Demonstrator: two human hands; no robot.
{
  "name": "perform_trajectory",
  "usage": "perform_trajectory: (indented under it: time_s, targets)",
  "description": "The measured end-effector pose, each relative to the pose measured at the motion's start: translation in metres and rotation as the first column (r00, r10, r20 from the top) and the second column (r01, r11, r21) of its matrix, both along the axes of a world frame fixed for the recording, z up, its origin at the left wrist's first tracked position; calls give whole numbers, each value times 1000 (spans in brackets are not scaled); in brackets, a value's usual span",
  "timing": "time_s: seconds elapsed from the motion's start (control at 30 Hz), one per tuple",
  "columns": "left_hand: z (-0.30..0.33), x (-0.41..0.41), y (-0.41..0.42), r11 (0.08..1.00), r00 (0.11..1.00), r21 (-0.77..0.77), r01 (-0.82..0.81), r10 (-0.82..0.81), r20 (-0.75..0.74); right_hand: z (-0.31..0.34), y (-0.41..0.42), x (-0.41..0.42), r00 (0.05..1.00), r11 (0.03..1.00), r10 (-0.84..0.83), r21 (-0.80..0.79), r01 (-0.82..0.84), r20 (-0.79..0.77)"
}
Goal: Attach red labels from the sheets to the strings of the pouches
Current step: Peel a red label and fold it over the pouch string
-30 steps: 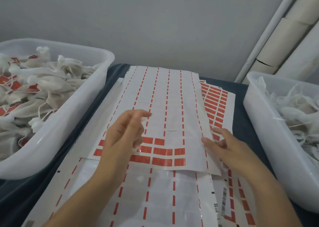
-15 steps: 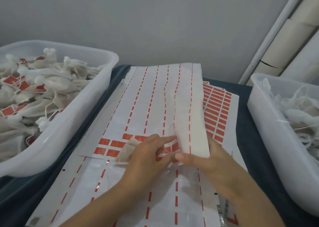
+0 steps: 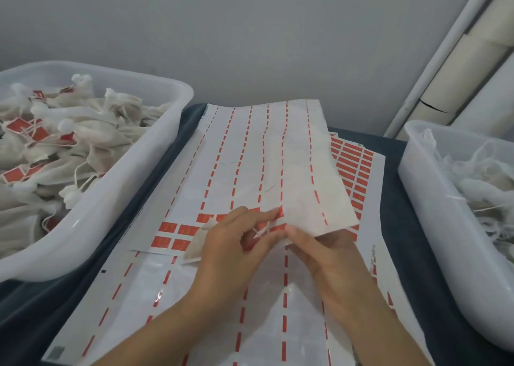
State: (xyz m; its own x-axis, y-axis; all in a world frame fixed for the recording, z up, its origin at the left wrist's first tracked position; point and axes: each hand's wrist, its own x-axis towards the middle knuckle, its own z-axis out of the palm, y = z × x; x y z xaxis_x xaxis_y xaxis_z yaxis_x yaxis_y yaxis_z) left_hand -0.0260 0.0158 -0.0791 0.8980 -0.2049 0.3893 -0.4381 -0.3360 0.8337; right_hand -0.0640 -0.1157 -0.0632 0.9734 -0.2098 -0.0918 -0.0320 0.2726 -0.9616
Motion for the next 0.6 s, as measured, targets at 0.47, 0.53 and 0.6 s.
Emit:
perform_trajectory:
  time_s: [0.47,0.53,0.6]
  targets:
    - [3,3,9,998,991,61,12,-20,132,7,1,-7,997,870,-68,-490,49,-22]
    - [4,2,10,995,986,100,17,-33,164,8,2,-7,999,862,-37,-507,25,-14]
    - [6,2,11,991,979,131,27,-52,196,8,1,-7,999,863,-35,-504,27,-6]
